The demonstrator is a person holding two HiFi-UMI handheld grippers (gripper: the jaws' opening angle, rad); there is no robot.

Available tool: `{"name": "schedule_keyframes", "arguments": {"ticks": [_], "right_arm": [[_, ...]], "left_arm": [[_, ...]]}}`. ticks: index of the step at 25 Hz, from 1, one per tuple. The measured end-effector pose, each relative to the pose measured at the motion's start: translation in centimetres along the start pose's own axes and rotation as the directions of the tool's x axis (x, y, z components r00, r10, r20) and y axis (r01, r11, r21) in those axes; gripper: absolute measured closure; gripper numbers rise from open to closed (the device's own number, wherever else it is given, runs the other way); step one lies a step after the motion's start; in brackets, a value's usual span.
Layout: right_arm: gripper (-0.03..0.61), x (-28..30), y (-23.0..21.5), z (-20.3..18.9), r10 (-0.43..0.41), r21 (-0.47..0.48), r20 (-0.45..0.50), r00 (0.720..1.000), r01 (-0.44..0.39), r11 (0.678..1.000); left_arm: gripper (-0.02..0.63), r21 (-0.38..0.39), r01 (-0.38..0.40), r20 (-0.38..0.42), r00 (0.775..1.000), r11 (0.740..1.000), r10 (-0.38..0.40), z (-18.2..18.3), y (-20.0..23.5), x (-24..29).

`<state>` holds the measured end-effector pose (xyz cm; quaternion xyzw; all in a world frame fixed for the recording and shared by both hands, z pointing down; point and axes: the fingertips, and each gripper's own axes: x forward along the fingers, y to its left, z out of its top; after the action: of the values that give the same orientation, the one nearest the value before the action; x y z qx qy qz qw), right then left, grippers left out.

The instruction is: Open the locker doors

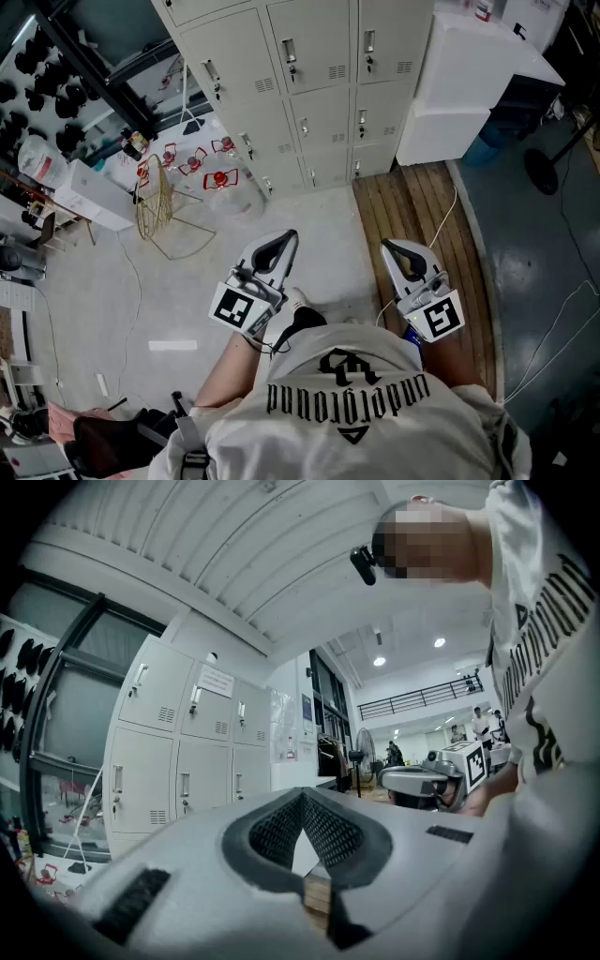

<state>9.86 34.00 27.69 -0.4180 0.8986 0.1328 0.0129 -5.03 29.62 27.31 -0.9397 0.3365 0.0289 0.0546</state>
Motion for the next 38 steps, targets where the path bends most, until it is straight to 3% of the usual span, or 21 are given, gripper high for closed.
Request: {"name": "schedule_keyframes", "arguments": {"ticks": [12, 22, 26, 28, 29, 38], "right_arm": [[0.574, 0.0, 0.5, -0.4, 0.044, 0.012, 0.004, 0.999, -0.044, 0.999], [0.572, 2.1, 0.6, -1.6, 0.091, -0.001, 0.012, 0.996, -0.091, 0.996], [0.569, 4.3, 0.2, -3.2, 0.084, 0.009, -0.017, 0.996, -0.084, 0.996], [0.458, 5.9, 0.1, -4.0, 0.078, 0.032, -0.04, 0.996, -0.076, 0.997], [0.443, 6.8, 0.1, -4.3, 0.078, 0.044, -0.044, 0.996, -0.076, 0.996], [0.394, 18.0, 1.7, -6.1, 0.124, 0.07, -0.082, 0.989, -0.119, 0.99]], "left_arm": [[0.609, -0.009, -0.033, -0.01, 0.999, 0.999, 0.032, -0.7, 0.4, -0.1], [0.607, 0.033, -0.048, -0.02, 0.999, 0.998, 0.049, -1.2, 1.3, 0.5], [0.607, 0.004, -0.064, -0.054, 0.996, 0.998, 0.064, -2.0, 2.5, 0.4], [0.607, -0.007, -0.076, -0.063, 0.995, 0.997, 0.075, -2.4, 3.9, 0.3], [0.607, -0.01, -0.081, -0.063, 0.995, 0.997, 0.08, -2.6, 4.7, 0.2], [0.607, -0.041, -0.113, -0.072, 0.991, 0.993, 0.11, -4.2, 15.0, -1.6]]}}
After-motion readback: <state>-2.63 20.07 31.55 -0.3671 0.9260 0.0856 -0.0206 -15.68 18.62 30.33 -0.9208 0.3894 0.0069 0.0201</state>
